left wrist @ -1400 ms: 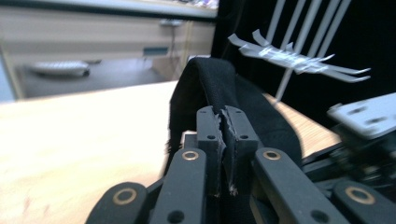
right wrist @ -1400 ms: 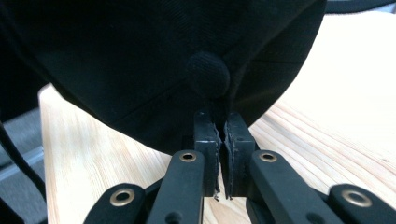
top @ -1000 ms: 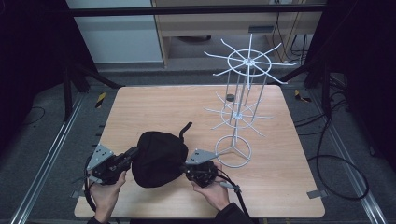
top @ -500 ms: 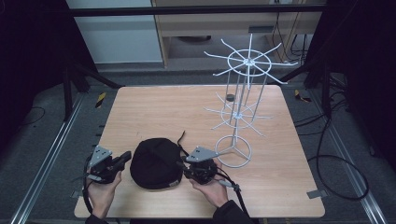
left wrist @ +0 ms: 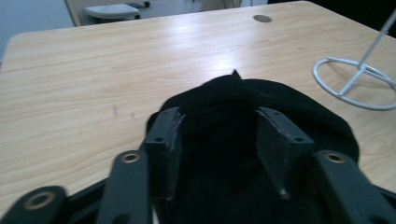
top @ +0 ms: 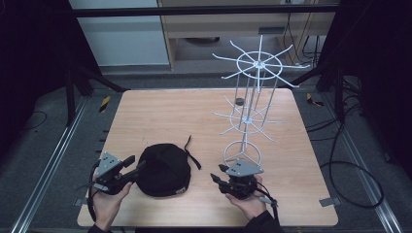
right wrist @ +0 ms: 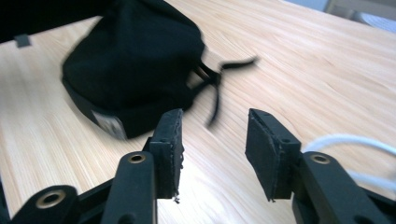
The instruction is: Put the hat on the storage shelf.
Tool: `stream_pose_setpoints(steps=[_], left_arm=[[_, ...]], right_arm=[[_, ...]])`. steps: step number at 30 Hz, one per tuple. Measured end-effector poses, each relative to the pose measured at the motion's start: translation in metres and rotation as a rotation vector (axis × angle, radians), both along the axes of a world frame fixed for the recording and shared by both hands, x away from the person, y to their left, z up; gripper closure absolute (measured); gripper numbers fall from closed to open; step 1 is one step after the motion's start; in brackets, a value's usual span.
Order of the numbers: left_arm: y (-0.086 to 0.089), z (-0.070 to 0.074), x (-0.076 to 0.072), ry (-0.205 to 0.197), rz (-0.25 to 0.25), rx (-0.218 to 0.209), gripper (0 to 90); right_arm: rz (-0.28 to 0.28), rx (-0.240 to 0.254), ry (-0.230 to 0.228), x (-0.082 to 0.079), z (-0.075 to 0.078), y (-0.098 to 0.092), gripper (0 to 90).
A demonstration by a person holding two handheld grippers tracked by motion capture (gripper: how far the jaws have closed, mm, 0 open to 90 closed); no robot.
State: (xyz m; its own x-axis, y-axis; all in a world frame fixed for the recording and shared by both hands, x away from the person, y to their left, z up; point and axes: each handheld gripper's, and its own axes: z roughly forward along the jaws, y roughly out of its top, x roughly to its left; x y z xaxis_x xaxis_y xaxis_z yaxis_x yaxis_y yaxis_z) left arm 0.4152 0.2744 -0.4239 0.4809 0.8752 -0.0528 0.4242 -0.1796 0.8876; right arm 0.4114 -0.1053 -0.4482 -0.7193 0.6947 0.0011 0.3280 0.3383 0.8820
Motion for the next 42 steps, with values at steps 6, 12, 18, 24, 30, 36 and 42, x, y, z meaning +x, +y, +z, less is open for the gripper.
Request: stream_pose_setpoints(steps=[6,12,18,24,30,36,42], left_arm=[[-0.027,0.004,0.009,0.000,-0.044,0.022,35.4],[-0.050,-0.002,0.029,0.049,-0.029,0.056,30.9],[-0.052,-0.017,0.042,0.125,-0.014,0.075,37.3],[-0.046,-0.047,0.062,0.243,-0.011,0.107,63.9],[-0.046,-0.053,0.067,0.261,-0.012,0.108,74.3],[-0.047,-0.049,0.064,0.231,-0.018,0.090,75.8],[-0.050,-0.041,0.056,0.194,0.002,0.068,57.4]], right_arm=[[-0.057,0.006,0.015,-0.011,-0.005,-0.039,50.0],[-0.107,0.008,0.023,-0.017,-0.008,-0.066,46.7],[-0.148,0.012,0.031,-0.016,-0.010,-0.083,45.6],[-0.162,0.001,0.049,-0.013,-0.014,-0.086,45.7],[-0.162,-0.003,0.055,-0.012,-0.015,-0.087,46.3],[-0.164,-0.006,0.054,-0.011,-0.015,-0.088,47.2],[-0.167,-0.006,0.056,-0.011,-0.015,-0.089,47.0]])
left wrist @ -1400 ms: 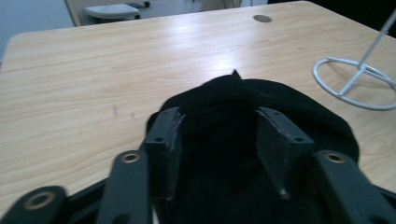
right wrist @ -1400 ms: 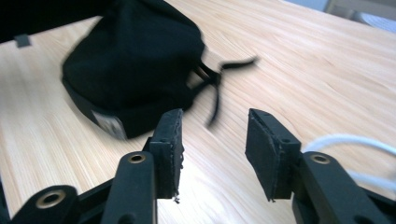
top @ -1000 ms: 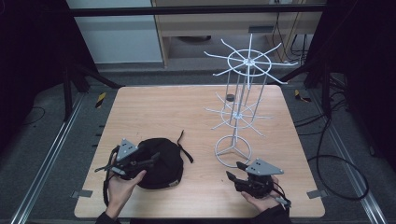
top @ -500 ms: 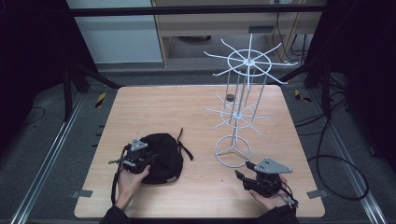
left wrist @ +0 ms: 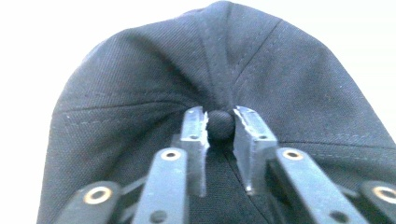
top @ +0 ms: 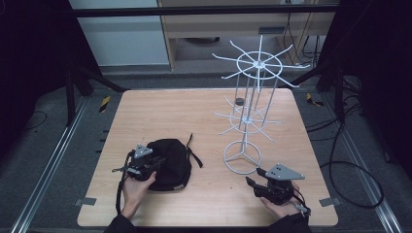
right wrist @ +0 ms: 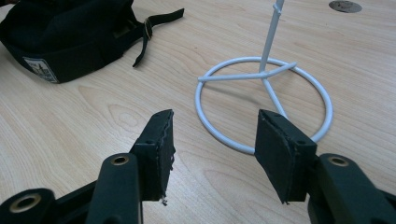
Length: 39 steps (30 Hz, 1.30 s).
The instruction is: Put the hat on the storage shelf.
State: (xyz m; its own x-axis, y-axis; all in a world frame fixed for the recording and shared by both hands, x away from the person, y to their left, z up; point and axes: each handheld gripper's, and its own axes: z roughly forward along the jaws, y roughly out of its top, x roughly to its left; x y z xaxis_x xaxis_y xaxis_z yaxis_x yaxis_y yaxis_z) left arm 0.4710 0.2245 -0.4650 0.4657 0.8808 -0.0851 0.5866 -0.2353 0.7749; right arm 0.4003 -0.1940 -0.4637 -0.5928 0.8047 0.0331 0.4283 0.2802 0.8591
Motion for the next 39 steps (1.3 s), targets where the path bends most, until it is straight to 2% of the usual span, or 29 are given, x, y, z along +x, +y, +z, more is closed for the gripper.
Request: stream_pose_setpoints(steps=[1,2,4,5,6,9,10,11,12,14,17,19,21,22,24,27,28,34,36,39], left_arm=[[-0.001,0.001,0.000,-0.002,0.003,-0.008,57.4],[-0.004,0.002,0.001,-0.001,0.010,-0.005,45.4],[-0.010,0.000,0.006,0.004,0.043,0.006,42.0],[-0.010,0.000,0.006,0.004,0.043,0.006,42.3],[-0.013,-0.006,0.011,0.023,0.070,0.020,44.1],[-0.014,-0.011,0.014,0.036,0.087,0.021,55.1],[-0.014,-0.013,0.016,0.044,0.090,0.016,55.1],[-0.013,-0.015,0.017,0.054,0.093,0.001,60.5],[-0.013,-0.016,0.018,0.061,0.094,-0.010,70.1],[-0.012,-0.020,0.022,0.076,0.086,-0.006,74.2],[-0.011,-0.021,0.022,0.067,0.078,-0.011,75.7],[-0.010,-0.019,0.021,0.055,0.076,-0.015,76.3],[-0.005,-0.010,0.016,0.018,0.067,-0.053,76.5],[-0.005,-0.010,0.016,0.018,0.067,-0.053,76.6],[-0.001,-0.001,0.011,-0.007,0.057,-0.074,76.6],[0.006,0.019,-0.001,-0.066,0.036,-0.103,76.7],[0.006,0.019,-0.001,-0.066,0.036,-0.103,76.7],[0.019,0.050,-0.019,-0.173,-0.001,-0.142,76.8],[0.020,0.054,-0.021,-0.183,-0.009,-0.155,76.8],[0.022,0.070,-0.029,-0.231,-0.026,-0.180,76.9]], right_arm=[[-0.001,-0.001,-0.004,0.000,0.000,0.000,46.9],[-0.003,0.000,-0.004,0.000,0.000,0.000,46.7],[-0.005,-0.001,-0.001,0.001,0.000,0.000,46.6],[-0.005,-0.001,-0.001,0.001,0.000,0.000,46.6],[-0.003,-0.002,0.004,0.001,0.000,0.000,46.6],[-0.002,0.001,0.009,0.001,-0.001,0.000,46.5],[-0.002,0.001,0.009,0.001,-0.001,0.000,46.5],[-0.002,-0.001,0.007,0.002,-0.001,0.000,46.5],[-0.001,-0.002,0.007,0.002,-0.001,0.000,46.6],[0.000,-0.002,0.007,0.001,-0.001,0.000,46.6],[-0.003,-0.001,0.007,0.001,-0.001,0.000,46.6],[-0.004,-0.001,0.006,0.002,-0.001,-0.001,46.7],[-0.010,0.002,0.010,0.002,-0.001,-0.003,46.9],[-0.013,0.003,0.012,0.002,-0.001,-0.004,47.0],[-0.013,0.004,0.007,0.003,-0.002,-0.005,47.0],[-0.020,0.005,0.008,0.003,-0.002,-0.007,47.1],[-0.020,0.005,0.008,0.003,-0.002,-0.007,47.1],[-0.036,0.006,0.008,0.004,-0.003,-0.010,47.1],[-0.040,0.007,0.009,0.005,-0.003,-0.011,47.1],[-0.044,0.007,0.006,0.005,-0.003,-0.013,47.1]])
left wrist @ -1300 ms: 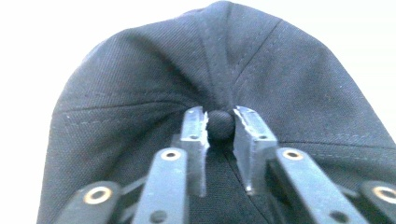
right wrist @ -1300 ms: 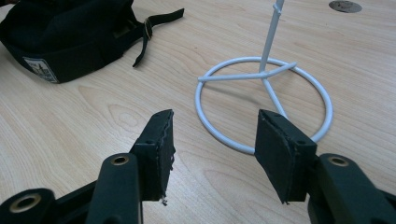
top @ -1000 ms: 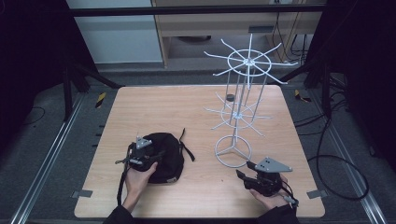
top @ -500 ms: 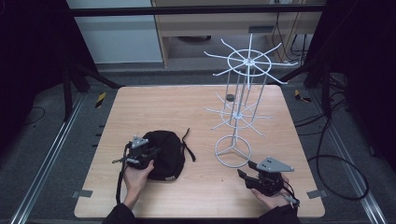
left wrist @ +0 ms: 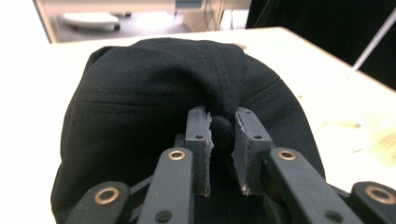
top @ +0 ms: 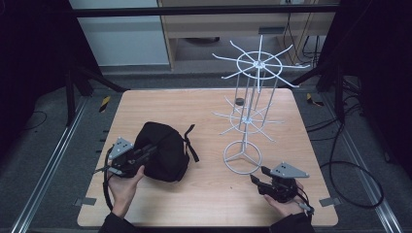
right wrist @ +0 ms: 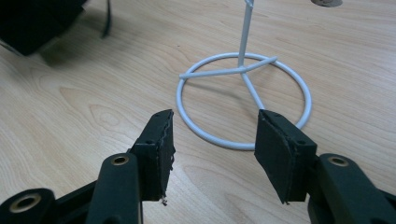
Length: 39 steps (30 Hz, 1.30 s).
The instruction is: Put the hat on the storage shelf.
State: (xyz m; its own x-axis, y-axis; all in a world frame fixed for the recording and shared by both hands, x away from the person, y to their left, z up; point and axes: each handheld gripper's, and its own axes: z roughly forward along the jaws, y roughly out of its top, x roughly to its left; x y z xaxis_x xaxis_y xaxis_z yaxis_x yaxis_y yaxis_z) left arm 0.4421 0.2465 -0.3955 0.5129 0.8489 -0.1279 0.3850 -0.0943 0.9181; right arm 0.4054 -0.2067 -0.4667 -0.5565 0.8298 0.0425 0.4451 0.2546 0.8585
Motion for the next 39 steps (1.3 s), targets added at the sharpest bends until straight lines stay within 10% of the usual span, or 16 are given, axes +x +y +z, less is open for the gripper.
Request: stream_pose_setpoints(steps=[22,39], left_arm=[[0.007,0.117,-0.037,-0.317,-0.115,-0.298,76.8],[-0.023,0.181,-0.045,-0.451,-0.219,-0.462,76.8]], right_arm=[[-0.063,0.005,-0.026,0.002,0.001,-0.010,46.9],[-0.070,0.008,-0.025,0.004,-0.001,-0.012,46.9]])
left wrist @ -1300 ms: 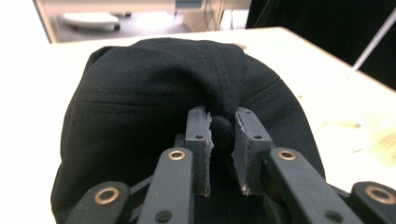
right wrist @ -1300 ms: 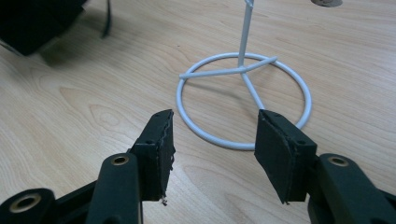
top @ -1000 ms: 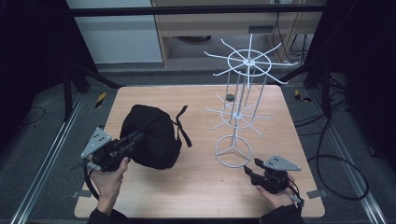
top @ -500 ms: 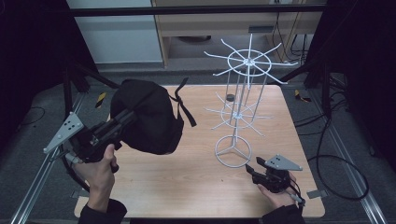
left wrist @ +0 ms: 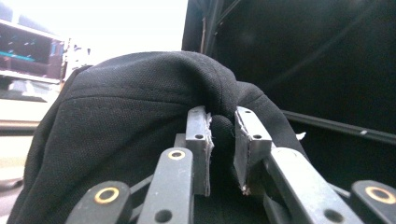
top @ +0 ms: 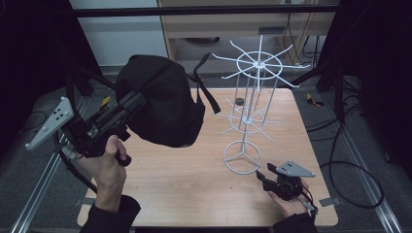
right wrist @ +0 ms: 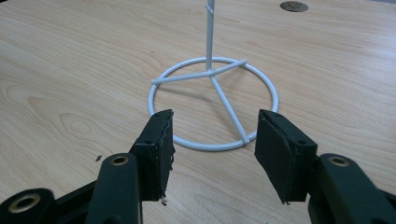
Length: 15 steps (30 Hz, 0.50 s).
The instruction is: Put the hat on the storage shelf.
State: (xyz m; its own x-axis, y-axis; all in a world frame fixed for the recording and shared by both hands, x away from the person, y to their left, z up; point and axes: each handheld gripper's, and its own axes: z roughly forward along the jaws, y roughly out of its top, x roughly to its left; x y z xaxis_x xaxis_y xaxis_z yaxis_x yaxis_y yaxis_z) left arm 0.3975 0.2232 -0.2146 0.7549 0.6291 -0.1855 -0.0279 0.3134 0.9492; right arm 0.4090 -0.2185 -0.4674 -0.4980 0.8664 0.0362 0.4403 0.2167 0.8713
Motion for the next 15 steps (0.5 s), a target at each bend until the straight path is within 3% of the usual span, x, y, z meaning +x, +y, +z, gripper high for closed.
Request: stream_pose_setpoints(steps=[8,15], left_arm=[[-0.023,0.020,0.001,-0.040,-0.032,-0.027,76.8],[-0.047,0.021,0.012,-0.026,-0.034,0.015,76.7]], right_arm=[[0.002,0.004,0.004,0.000,0.000,0.000,46.9],[0.006,-0.006,0.002,0.000,0.000,0.000,46.9]])
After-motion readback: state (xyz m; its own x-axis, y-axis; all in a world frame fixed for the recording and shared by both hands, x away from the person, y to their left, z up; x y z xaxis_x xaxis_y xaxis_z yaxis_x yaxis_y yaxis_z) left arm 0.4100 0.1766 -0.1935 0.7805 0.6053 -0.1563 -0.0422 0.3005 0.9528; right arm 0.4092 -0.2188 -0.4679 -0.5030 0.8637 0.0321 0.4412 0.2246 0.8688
